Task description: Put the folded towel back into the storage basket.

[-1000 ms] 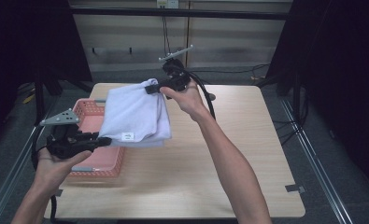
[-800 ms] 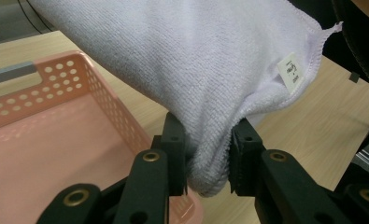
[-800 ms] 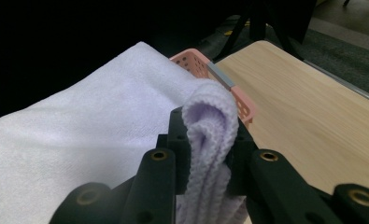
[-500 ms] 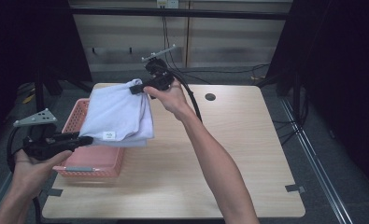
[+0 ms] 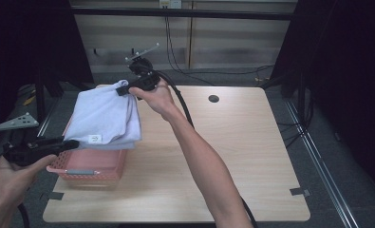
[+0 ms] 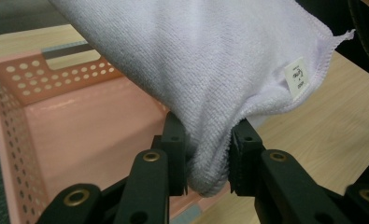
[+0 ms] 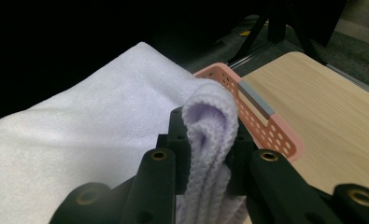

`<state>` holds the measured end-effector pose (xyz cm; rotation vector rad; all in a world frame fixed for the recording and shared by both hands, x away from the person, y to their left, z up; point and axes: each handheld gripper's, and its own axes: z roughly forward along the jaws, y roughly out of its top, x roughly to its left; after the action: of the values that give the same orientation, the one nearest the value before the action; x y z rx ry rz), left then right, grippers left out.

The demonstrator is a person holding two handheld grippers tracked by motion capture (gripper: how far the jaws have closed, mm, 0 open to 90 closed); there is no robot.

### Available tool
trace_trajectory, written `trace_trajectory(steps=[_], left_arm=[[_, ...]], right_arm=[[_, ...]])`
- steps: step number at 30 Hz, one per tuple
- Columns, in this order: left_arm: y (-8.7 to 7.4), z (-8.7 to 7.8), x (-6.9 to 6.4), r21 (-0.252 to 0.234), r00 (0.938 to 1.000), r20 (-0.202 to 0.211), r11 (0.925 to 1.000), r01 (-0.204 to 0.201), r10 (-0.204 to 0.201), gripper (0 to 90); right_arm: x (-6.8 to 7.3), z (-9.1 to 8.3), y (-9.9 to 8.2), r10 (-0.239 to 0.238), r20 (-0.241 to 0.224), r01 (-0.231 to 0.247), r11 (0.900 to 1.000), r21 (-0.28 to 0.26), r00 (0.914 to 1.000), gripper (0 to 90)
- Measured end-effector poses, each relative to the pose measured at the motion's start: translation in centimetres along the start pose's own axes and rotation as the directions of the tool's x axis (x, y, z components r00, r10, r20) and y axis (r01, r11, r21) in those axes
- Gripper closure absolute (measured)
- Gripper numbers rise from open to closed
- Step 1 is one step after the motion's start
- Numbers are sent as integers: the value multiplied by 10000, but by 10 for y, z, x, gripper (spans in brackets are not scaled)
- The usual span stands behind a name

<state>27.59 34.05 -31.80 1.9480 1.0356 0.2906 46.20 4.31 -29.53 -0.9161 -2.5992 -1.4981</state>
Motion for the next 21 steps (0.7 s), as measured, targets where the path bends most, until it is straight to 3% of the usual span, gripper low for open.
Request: trace_trajectory(steps=[14, 21], left_arm=[[-21, -13, 24, 153, 9979, -370, 9984, 546, -540, 723], [-34, -5, 36, 347, 9947, -436, 9949, 942, -927, 723]], right_arm=[[9, 44, 3, 187, -369, -175, 9993, 331, 9991, 772], [5, 63, -5, 342, -312, -325, 9981, 520, 9989, 772]])
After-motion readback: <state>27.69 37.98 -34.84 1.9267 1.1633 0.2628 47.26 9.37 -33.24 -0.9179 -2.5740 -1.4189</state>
